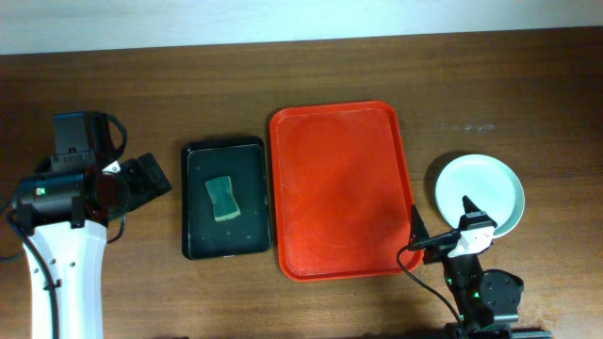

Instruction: Clean dirty plates on tray and stack at the side

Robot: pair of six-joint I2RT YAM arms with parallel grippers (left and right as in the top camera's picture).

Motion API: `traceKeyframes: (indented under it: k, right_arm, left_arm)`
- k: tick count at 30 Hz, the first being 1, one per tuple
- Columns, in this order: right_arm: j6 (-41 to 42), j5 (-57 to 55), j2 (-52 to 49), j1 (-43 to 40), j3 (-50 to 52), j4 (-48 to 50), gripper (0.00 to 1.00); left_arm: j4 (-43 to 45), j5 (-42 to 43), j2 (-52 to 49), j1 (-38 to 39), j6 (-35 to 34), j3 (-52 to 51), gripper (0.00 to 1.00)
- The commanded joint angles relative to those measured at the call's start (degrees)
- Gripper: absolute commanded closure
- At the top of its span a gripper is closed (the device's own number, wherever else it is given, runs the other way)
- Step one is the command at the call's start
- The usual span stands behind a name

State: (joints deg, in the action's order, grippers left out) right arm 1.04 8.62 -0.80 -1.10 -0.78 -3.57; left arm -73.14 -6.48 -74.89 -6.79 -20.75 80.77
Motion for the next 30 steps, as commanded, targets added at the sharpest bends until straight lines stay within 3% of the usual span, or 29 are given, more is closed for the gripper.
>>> traceKeyframes:
  k: [1, 13, 17, 22, 30]
  right_arm:
    - [-0.39, -0.28, 0.33, -0.37, 0.46, -0.09, 0.02]
    - [-0.39, -0.28, 0.33, -0.37, 0.46, -0.09, 0.02]
    - [-0.39, -0.28, 0.33, -0.37, 0.46, -0.11, 0.02]
    - [-0.39, -0.28, 0.33, -0.37, 0.46, -0.09, 0.02]
    - [-0.39, -0.28, 0.33, -0.37, 0.46, -0.09, 0.02]
  left_arm:
    - [-0.04, -0.66, 0.35, -0.26, 0.04, 0.04, 0.01]
    - [-0.02, -0.66, 0.7, 0.11, 0.04, -0.68, 0.01]
    - [1.11, -1.79, 8.66, 4.52, 0.07, -6.62, 0.01]
    - [20.59, -3.19, 27.43, 8.55, 0.07, -21.73, 0.01]
    - [42.62, -0.11, 52.39, 9.05, 4.57, -43.78, 0.0]
